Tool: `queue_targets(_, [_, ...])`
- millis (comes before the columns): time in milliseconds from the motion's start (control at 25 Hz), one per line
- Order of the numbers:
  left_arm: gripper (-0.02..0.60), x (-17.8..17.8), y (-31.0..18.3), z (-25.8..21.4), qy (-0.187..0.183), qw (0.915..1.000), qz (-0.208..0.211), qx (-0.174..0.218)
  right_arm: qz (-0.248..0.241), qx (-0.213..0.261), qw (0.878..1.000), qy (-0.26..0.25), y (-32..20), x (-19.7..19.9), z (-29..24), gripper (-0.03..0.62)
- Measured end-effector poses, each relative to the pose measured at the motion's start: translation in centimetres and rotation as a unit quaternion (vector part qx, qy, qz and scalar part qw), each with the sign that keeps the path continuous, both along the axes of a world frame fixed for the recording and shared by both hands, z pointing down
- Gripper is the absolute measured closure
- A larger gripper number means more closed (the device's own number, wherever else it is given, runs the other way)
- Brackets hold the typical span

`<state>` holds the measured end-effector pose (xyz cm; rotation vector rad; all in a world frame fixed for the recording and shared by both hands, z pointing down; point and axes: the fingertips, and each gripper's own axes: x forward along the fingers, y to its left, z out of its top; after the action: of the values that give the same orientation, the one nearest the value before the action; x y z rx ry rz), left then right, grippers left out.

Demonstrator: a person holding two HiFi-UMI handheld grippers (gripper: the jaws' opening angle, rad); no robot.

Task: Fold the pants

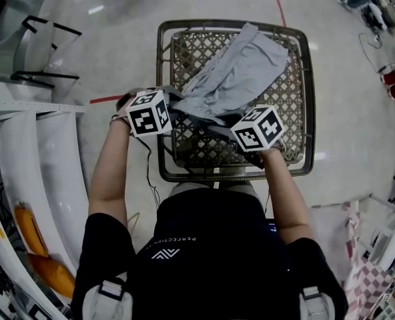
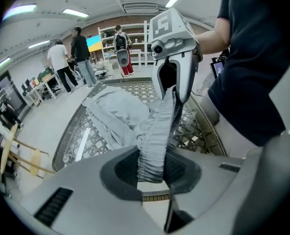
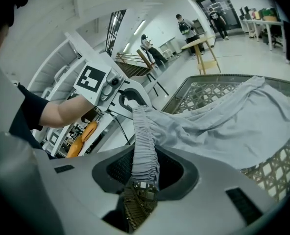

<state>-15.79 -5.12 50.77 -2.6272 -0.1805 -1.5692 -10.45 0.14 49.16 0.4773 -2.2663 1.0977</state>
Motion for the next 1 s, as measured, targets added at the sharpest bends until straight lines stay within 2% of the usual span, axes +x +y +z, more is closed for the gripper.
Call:
queue_targets(200, [0.494,2.1,-2.0,-0.7,-0.003,0.9998,-0.020,-0.001,0.017,0.014,1.000,-0.008,-2.6,2.4,-1.1,0.471])
queue_targets(520, [0.494,6.7,-5.6,-1.3,-0.029,0.9986,-0.045,0.002,0.028,0.021,0.999,-0.008,-5.6,6.9,-0.9,0.471])
queue_targets(1000, [0.492,14.4,-12.6,1.7,-0.045,0.9960,-0.076,0.008,0.070,0.019,0.997,0.006,-11.9,14.7,1.4,0.471])
